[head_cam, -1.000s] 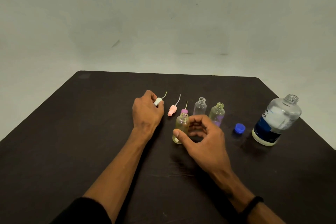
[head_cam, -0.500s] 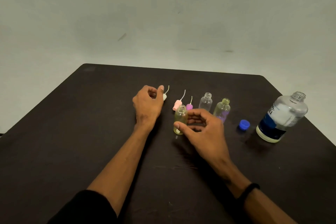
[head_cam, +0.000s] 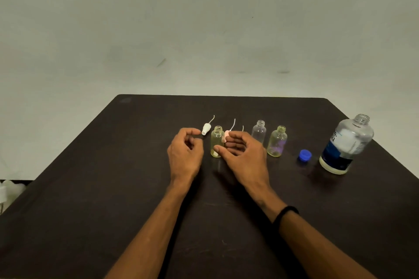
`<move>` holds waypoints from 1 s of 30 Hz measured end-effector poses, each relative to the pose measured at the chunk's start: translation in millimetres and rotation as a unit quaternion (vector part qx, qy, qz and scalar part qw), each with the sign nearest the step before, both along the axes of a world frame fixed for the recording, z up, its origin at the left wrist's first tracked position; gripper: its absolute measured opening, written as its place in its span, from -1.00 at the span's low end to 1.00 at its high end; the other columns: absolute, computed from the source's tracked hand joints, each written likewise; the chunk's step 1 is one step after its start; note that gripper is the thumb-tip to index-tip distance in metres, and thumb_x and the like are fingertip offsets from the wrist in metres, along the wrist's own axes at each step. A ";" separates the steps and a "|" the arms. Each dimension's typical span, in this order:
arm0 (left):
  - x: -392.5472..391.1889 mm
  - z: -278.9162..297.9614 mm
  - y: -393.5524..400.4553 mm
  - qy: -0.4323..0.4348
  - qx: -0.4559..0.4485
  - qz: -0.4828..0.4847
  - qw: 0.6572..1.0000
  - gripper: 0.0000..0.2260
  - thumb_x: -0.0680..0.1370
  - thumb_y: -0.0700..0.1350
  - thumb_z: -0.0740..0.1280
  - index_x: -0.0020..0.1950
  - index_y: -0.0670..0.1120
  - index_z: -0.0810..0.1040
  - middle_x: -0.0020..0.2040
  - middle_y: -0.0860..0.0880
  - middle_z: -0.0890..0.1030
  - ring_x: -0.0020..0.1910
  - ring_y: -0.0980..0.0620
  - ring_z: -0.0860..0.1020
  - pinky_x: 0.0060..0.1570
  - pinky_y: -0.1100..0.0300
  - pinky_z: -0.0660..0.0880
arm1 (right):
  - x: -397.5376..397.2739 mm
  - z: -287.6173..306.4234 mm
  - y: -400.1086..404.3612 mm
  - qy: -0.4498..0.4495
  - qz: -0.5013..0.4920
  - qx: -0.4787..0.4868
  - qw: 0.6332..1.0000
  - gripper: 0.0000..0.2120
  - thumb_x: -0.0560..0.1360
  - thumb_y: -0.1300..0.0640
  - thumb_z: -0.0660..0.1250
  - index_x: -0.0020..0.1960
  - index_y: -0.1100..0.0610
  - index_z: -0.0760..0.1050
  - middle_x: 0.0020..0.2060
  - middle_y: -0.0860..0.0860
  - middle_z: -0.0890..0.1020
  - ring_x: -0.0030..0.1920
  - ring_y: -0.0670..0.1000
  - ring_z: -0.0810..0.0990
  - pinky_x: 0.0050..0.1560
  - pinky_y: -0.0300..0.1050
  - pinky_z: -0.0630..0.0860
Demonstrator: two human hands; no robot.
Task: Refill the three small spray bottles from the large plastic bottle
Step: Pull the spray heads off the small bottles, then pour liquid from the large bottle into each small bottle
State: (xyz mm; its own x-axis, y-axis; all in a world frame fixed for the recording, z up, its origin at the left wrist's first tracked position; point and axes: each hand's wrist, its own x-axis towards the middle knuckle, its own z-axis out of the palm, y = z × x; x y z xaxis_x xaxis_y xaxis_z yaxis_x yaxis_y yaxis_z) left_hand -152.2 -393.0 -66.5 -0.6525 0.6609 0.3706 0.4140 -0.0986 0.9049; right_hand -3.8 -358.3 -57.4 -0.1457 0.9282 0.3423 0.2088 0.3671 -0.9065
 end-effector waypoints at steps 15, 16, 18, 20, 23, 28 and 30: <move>52.3 0.4 -37.7 0.335 0.099 -0.082 0.934 -0.56 0.63 -0.01 0.39 -0.40 -0.06 0.37 -0.53 0.07 0.35 -0.56 0.07 0.31 -0.53 0.06 0.35 | 106.4 10.2 9.6 -0.085 -0.202 0.036 0.975 -0.36 0.43 0.00 0.62 0.44 0.03 0.48 0.23 -0.10 0.64 -0.20 -0.16 0.67 0.13 0.01 0.66; 53.3 -0.6 -38.9 0.349 0.102 -0.089 0.927 -0.57 0.63 -0.02 0.39 -0.40 -0.05 0.38 -0.52 0.07 0.36 -0.56 0.07 0.31 -0.53 0.08 0.35 | 105.7 7.2 14.8 -0.081 -0.198 0.021 0.977 -0.33 0.42 -0.03 0.63 0.46 0.02 0.47 0.22 -0.12 0.64 -0.16 -0.12 0.68 0.17 0.07 0.65; 53.8 -0.7 -40.1 0.362 0.101 -0.093 0.922 -0.58 0.63 -0.02 0.39 -0.40 -0.05 0.39 -0.51 0.09 0.37 -0.55 0.09 0.32 -0.52 0.09 0.36 | 103.2 3.0 24.3 -0.066 -0.188 -0.014 0.980 -0.26 0.37 -0.09 0.65 0.48 -0.05 0.45 0.21 -0.15 0.65 -0.01 0.04 0.70 0.20 0.15 0.64; 52.8 -1.8 -38.1 0.360 0.097 -0.093 0.923 -0.58 0.64 -0.01 0.38 -0.39 -0.05 0.40 -0.50 0.09 0.38 -0.54 0.09 0.33 -0.52 0.07 0.37 | 100.3 0.5 33.1 -0.062 -0.179 -0.039 0.981 -0.22 0.36 -0.12 0.65 0.49 -0.10 0.41 0.20 -0.17 0.65 0.13 0.14 0.68 0.19 0.20 0.64; 53.1 -0.6 -38.0 0.358 0.094 -0.102 0.924 -0.60 0.64 0.00 0.38 -0.37 -0.06 0.44 -0.50 0.08 0.40 -0.54 0.08 0.35 -0.50 0.06 0.39 | 98.4 0.5 36.8 -0.054 -0.172 -0.041 0.983 -0.25 0.40 -0.03 0.65 0.50 -0.05 0.42 0.04 -0.24 0.61 0.20 0.15 0.66 0.20 0.21 0.65; 64.2 -1.3 -36.0 0.237 0.043 -0.161 0.957 -0.65 0.50 0.01 0.58 0.26 0.05 0.63 -0.21 0.13 0.59 -0.37 0.07 0.56 -0.29 0.33 0.54 | 105.7 8.0 14.2 -0.037 -0.158 -0.032 0.986 -0.43 0.37 0.01 0.68 0.29 -0.04 0.53 -0.03 -0.21 0.67 0.02 -0.06 0.68 0.15 0.07 0.65; 73.9 -4.3 -32.2 0.195 0.012 -0.214 0.957 -0.39 0.43 0.02 0.63 0.45 0.10 0.53 0.03 0.15 0.64 -0.25 0.09 0.61 -0.23 0.41 0.54 | 110.2 10.3 2.2 -0.039 -0.129 -0.032 0.990 -0.48 0.34 0.00 0.69 0.21 -0.03 0.55 -0.04 -0.17 0.71 -0.08 -0.16 0.66 0.07 0.00 0.65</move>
State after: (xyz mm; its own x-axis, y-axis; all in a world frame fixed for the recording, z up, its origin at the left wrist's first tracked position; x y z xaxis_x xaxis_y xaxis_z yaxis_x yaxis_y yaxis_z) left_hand -78.3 -425.2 -70.8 -0.1337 0.8251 0.5489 0.6367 -0.3529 0.6856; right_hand 106.4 -356.1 -47.2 0.0753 0.9575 0.2784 0.3587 0.2345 -0.9035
